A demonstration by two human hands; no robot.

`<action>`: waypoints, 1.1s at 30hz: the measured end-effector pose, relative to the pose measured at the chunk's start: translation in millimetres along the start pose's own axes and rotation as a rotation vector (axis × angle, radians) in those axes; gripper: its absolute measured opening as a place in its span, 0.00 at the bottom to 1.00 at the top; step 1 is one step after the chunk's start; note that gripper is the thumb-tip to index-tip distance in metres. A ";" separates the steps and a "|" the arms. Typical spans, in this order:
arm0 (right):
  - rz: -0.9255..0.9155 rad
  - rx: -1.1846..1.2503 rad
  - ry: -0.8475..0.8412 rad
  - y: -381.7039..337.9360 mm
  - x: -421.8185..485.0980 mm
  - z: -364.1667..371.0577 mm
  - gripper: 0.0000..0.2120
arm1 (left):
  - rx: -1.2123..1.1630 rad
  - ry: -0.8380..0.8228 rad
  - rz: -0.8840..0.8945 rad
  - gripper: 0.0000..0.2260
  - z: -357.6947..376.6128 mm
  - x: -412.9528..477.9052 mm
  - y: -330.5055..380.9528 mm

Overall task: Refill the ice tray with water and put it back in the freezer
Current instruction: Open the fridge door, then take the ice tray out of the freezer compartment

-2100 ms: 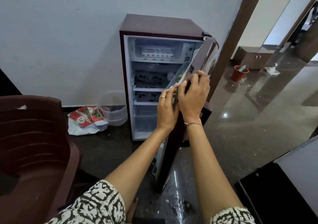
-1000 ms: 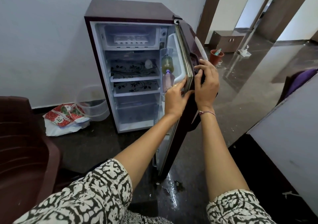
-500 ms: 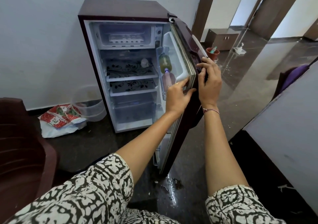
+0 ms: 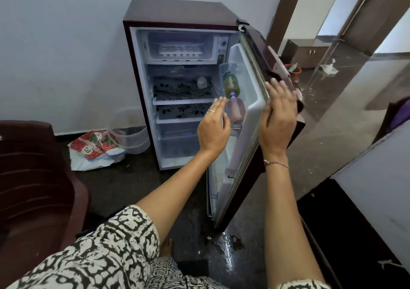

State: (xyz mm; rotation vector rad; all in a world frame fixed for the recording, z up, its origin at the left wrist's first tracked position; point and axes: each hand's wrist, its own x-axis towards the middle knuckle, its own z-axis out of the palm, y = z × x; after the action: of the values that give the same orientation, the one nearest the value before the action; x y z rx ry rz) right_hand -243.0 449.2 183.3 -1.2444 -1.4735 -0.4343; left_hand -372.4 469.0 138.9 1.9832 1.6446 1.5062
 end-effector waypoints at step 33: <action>0.106 0.003 -0.570 -58.9 -51.1 252.1 0.27 | 0.428 -0.272 -0.025 0.26 -41.3 104.2 -186.3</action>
State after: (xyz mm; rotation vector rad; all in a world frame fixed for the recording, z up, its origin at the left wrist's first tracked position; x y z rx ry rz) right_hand -425.5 607.0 76.4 -1.5111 -1.8641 0.0039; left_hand -535.8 606.1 96.9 2.2361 1.9774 0.8725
